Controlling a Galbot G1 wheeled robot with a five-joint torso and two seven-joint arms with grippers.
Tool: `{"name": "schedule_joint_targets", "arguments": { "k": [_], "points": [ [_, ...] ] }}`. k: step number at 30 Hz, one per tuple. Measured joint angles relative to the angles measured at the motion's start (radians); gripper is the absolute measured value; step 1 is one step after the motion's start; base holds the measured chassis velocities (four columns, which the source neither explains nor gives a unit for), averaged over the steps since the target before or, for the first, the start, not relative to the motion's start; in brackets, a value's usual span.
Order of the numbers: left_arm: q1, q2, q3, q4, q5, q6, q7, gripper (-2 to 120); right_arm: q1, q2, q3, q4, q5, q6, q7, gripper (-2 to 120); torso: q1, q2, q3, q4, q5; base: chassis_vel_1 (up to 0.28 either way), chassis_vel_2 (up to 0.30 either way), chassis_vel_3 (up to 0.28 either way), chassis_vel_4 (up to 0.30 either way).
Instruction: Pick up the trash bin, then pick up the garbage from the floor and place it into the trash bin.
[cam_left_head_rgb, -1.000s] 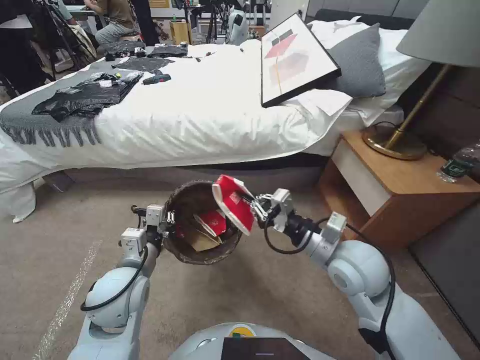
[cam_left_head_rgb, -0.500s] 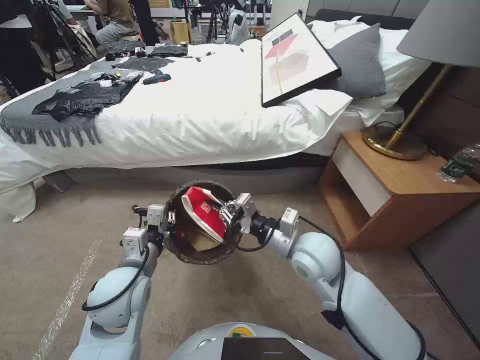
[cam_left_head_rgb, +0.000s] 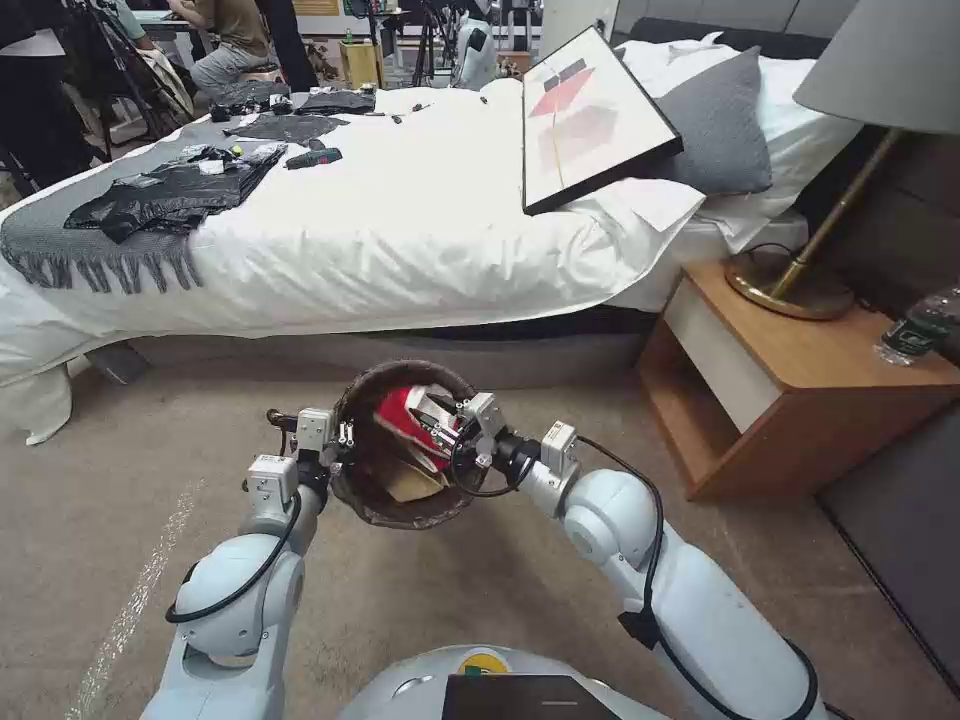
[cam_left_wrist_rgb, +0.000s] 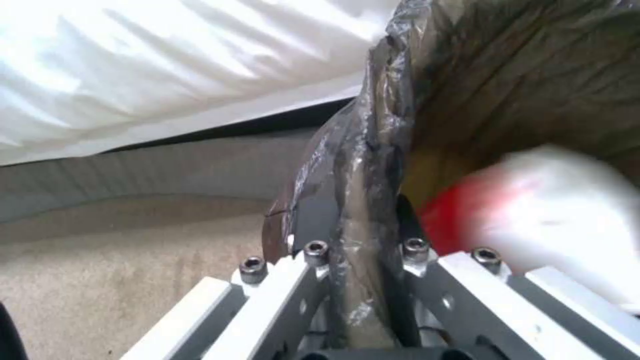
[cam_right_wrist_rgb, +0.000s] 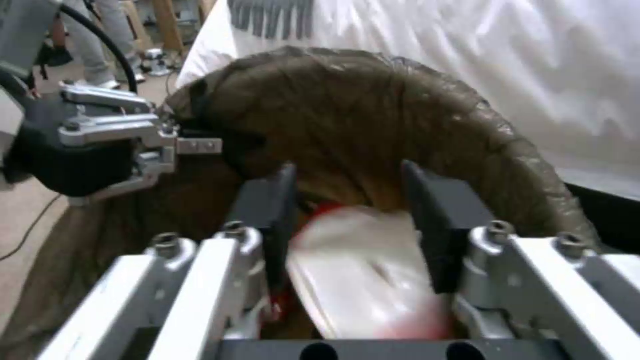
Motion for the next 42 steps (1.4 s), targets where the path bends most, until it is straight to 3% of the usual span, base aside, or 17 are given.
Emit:
{"name": "schedule_joint_targets", "arguments": {
  "k": [14,29,42],
  "points": [
    [0.001,-0.001,0.005,-0.003,0.005,0.002,0.000,3,-0.012,-0.006,0.044,0.052,0.027,0.001,0.014,96,0.000,0.000,0.000,0.0000,0.0001,0.000,0.000,0.000,0.000],
    [-0.003,0.002,0.005,0.008,0.006,0.002,0.000,3,-0.133,-0.067,0.243,0.277,0.149,0.005,0.077,100,0.000,0.000,0.000,-0.0001,0.0001,0.000,0.000,0.000,0.000],
    [-0.002,-0.001,-0.017,0.009,0.005,-0.001,0.019,3,-0.378,0.140,0.481,0.224,-0.094,0.250,0.063,100,0.000,0.000,0.000,-0.0001,0.0000,0.000,0.000,0.000,0.000]
  ]
}}
